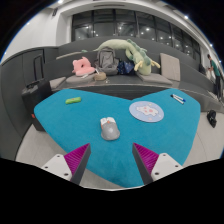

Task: Arrange mouse

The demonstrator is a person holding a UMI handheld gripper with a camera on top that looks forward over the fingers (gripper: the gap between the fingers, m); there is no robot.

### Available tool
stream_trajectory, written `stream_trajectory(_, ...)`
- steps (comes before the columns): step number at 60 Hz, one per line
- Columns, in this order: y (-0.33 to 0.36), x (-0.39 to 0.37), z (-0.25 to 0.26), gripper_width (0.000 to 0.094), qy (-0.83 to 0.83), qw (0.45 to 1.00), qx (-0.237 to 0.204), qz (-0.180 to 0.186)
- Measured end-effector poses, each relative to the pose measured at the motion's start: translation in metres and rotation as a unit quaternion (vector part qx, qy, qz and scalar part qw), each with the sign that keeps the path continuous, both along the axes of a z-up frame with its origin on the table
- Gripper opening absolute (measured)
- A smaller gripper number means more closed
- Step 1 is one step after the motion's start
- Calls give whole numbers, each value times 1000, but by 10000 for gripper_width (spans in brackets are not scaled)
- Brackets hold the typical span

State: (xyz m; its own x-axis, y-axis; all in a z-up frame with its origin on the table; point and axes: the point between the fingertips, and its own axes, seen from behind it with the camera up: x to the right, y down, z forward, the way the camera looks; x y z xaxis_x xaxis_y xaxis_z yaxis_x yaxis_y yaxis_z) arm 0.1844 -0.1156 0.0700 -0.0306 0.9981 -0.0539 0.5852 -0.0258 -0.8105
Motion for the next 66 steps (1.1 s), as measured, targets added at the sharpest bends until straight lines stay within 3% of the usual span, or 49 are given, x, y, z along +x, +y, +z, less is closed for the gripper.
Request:
stream_trajectory(23,-12,-94,-42,861,23,999,32,-21)
stream_trajectory(43,-4,-158,-87,864,-16,999,22,-46)
stream_trajectory(66,12,-188,-91,859,-14,997,32,-67)
